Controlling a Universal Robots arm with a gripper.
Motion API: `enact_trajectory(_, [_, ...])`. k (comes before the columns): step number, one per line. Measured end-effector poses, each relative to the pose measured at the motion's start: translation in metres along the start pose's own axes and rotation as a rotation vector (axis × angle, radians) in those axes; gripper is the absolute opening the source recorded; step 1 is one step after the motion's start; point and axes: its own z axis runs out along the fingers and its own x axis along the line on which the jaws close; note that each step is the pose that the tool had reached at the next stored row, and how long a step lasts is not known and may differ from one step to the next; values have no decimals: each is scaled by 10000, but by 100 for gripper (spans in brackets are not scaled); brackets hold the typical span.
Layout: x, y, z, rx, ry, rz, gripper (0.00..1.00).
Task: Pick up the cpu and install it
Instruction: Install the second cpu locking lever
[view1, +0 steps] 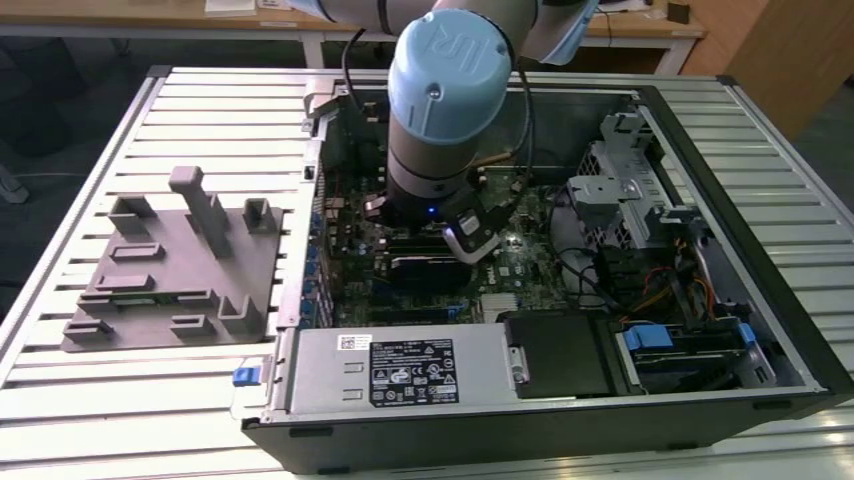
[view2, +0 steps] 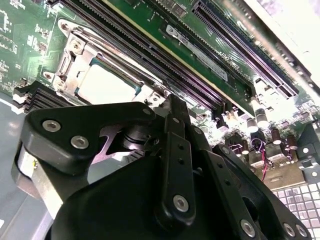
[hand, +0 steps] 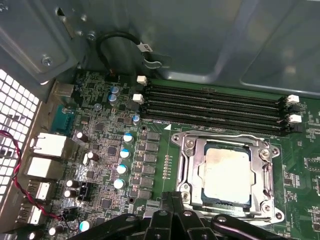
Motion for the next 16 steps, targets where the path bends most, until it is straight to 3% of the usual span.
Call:
enact_trajectory(4, [1,9,-24,8,-63,-23,11])
enact_trajectory(16, [2,67,-177,9,-65,-24,11])
